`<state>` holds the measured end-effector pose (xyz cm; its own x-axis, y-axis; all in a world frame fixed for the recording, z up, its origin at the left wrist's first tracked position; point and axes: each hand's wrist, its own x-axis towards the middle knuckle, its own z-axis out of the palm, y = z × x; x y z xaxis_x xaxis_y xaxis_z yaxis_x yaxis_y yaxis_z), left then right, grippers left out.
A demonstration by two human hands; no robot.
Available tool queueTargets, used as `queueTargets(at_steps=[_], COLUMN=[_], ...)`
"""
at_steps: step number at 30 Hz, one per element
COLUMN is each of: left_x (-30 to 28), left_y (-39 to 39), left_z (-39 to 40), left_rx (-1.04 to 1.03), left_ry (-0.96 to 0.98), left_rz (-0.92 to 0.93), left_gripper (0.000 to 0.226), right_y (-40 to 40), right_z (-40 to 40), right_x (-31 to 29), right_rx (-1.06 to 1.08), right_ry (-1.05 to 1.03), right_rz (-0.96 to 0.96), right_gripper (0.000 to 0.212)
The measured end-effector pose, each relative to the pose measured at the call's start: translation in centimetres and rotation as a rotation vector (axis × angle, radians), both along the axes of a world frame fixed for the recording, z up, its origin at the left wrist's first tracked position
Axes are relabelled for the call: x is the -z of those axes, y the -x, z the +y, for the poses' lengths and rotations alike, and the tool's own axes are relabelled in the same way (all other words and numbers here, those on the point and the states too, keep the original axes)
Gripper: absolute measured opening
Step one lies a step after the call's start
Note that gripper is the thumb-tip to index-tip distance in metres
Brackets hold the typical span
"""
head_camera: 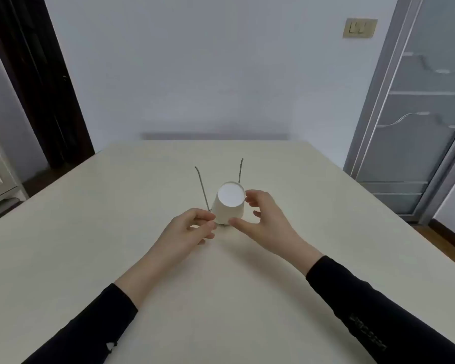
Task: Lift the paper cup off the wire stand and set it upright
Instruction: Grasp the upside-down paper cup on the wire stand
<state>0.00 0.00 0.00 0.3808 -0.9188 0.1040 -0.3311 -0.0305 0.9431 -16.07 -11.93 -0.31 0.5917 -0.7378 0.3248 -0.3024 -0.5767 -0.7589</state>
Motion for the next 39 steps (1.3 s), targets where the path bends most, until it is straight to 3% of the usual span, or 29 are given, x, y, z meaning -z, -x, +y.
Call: queueTargets(at_steps=[15, 21, 29, 39], left_x=[-0.5, -0.4, -0.7, -1.4], left_y=[-0.2, 0.0, 0.2, -0.2], left_z=[-1.1, -1.4, -1.2, -1.1], left_rx=[-0.023, -0.015, -0.014, 0.043], left_ry=[-0.017, -0.022, -0.054, -0.216], left_rz=[0.047, 0.05, 0.069, 0.505], left_gripper=[0.011, 0.009, 0.012, 0.031], right_y=[-1.1, -1.5, -1.6, -1.3], right_z=[-0.6, -0.7, -0.7, -0.5], right_x=[-0.2, -0.6, -0.5, -1.0], right_rx=[0.004, -0.014, -0.023, -0.03], right_ry=[0.002, 0.015, 0.041, 0.093], right_rz=[-0.059, -0.088, -0.094, -0.128], right_gripper=[0.065, 0.049, 0.048, 0.048])
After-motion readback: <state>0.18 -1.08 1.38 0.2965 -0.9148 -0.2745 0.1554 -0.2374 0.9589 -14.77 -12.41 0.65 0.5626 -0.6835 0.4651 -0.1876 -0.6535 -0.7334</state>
